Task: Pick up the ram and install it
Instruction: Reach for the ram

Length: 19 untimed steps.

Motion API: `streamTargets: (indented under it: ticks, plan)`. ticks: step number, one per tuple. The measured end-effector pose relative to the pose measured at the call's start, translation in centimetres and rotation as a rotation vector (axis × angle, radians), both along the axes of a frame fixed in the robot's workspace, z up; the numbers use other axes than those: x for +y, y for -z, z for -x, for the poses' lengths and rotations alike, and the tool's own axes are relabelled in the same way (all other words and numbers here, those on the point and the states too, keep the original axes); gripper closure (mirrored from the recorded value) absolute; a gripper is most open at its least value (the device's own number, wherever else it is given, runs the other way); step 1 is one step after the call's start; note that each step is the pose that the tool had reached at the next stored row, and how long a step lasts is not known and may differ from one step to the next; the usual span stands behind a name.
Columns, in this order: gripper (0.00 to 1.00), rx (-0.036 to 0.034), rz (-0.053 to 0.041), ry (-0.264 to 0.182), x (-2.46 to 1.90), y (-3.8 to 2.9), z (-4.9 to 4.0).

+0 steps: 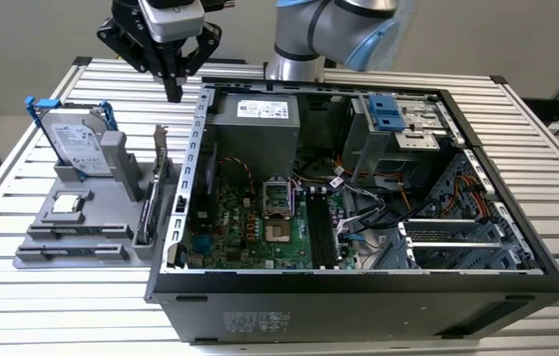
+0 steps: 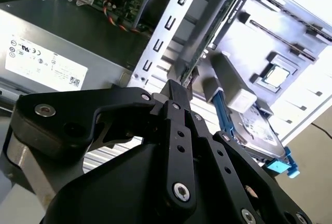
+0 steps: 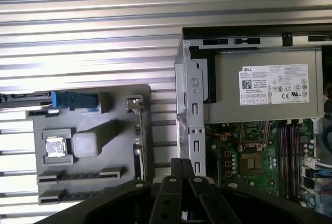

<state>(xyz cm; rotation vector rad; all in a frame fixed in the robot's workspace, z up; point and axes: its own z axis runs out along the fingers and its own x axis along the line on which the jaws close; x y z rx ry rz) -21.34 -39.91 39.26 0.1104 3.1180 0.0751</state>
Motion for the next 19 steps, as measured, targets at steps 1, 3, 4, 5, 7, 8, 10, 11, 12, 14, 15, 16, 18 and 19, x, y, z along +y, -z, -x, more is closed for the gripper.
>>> streamTargets:
  ticks: [1, 3, 4, 5, 7, 8, 10, 11, 12, 14, 15, 16, 18, 19]
  plan:
    - [1.00, 0.0001, 0.0001, 0.000, 0.00, 0.00, 0.12]
    - [1.00, 0.0000, 0.0001, 0.000, 0.00, 0.00, 0.37]
    - [1.00, 0.0001, 0.0001, 0.000, 0.00, 0.00, 0.49]
    - [1.00, 0.0000, 0.0001, 0.000, 0.00, 0.00, 0.61]
    - [1.00, 0.0000, 0.0000, 0.000, 0.00, 0.00, 0.87]
    - [1.00, 0.0000, 0.0000, 0.000, -0.01, 0.00, 0.99]
    - [1.00, 0.0000, 0.0000, 0.000, -0.01, 0.00, 1.26]
    - [1.00, 0.0000, 0.0000, 0.000, -0.01, 0.00, 1.38]
    - [1.00, 0.0000, 0.0000, 0.000, -0.01, 0.00, 1.53]
    - [1.00, 0.0000, 0.0000, 0.000, -0.01, 0.00, 1.80]
    - [1.00, 0.0000, 0.0000, 0.000, -0.01, 0.00, 1.94]
    - [1.00, 0.0000, 0.0000, 0.000, -0.01, 0.00, 2.07]
    - [1.00, 0.0000, 0.0000, 0.000, -0.01, 0.00, 2.35]
    - [1.00, 0.0000, 0.0001, 0.000, -0.02, 0.00, 2.49]
